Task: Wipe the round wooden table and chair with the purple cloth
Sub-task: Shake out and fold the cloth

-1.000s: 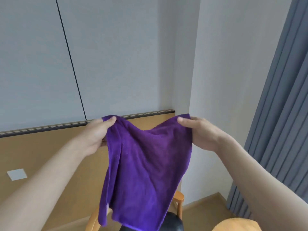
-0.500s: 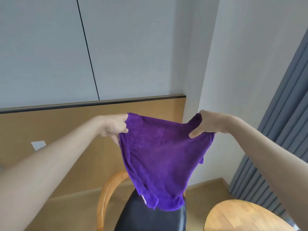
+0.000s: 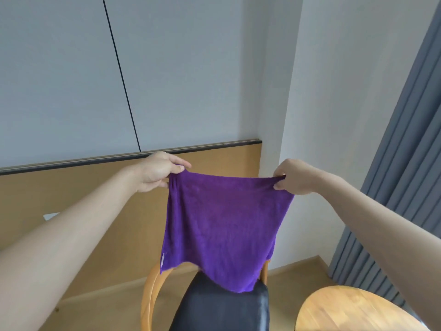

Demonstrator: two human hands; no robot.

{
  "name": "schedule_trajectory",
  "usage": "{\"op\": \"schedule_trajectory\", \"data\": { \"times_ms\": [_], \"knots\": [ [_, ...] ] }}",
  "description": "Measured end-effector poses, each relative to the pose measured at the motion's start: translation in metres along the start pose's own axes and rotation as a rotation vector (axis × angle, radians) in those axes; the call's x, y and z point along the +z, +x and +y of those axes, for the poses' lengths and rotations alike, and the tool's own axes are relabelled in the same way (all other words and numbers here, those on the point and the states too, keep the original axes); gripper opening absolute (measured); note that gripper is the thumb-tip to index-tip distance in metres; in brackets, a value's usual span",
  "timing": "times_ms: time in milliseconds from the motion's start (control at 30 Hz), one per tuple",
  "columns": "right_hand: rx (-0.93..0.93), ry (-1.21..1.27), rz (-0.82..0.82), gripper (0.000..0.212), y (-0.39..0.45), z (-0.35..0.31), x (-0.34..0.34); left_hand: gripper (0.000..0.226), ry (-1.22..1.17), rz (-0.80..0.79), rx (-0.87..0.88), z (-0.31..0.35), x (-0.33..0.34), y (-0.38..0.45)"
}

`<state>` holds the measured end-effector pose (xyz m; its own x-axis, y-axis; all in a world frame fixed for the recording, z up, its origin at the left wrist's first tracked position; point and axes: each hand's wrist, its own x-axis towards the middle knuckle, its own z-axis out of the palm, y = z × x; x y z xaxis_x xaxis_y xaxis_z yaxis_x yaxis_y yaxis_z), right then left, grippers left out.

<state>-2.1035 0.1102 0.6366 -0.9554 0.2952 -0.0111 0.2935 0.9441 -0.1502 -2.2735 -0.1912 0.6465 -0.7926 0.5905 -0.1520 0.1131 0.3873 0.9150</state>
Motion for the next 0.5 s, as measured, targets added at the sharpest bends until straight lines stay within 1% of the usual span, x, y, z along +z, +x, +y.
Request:
{"op": "schedule_trajectory", "data": {
  "times_ms": [33,67,100,133,167,200,233,267,300,367,433,500],
  "knots": [
    [0.006,0.014,0.046,0.021,0.0,0.002,-0.002,0.019,0.069,-0.031,0.009,0.0,-0.001,-0.003],
    [0.009,0.056,0.099,0.024,0.0,0.003,-0.005,0.025,0.181,-0.032,0.033,0.0,-0.001,-0.006],
    [0.01,0.13,0.157,0.025,-0.001,0.006,-0.009,0.028,0.333,0.004,0.067,0.0,-0.002,-0.008],
    [0.011,0.229,0.214,0.025,-0.002,0.008,-0.013,0.024,0.491,0.068,0.11,0.002,-0.003,-0.009],
    [0.01,0.34,0.269,0.024,-0.004,0.011,-0.018,0.014,0.614,0.144,0.152,0.004,-0.004,-0.01],
    [0.003,0.45,0.312,0.024,-0.008,0.014,-0.024,0.012,0.676,0.216,0.193,0.008,-0.006,-0.012],
    [-0.008,0.547,0.343,0.025,-0.012,0.016,-0.03,0.021,0.683,0.271,0.236,0.01,-0.01,-0.013],
    [-0.019,0.629,0.375,0.025,-0.016,0.018,-0.036,0.028,0.631,0.293,0.279,0.013,-0.014,-0.014],
    [-0.02,0.706,0.407,0.025,-0.021,0.019,-0.043,0.03,0.514,0.284,0.317,0.019,-0.019,-0.015],
    [-0.02,0.8,0.485,0.021,-0.029,0.021,-0.059,0.024,0.236,0.193,0.363,0.032,-0.025,-0.021],
    [-0.021,0.753,0.575,0.023,-0.034,0.023,-0.075,0.021,0.069,0.145,0.389,0.048,-0.028,-0.024],
    [-0.009,0.639,0.627,0.029,-0.038,0.025,-0.091,0.021,-0.021,0.136,0.397,0.067,-0.027,-0.025]
  ]
}}
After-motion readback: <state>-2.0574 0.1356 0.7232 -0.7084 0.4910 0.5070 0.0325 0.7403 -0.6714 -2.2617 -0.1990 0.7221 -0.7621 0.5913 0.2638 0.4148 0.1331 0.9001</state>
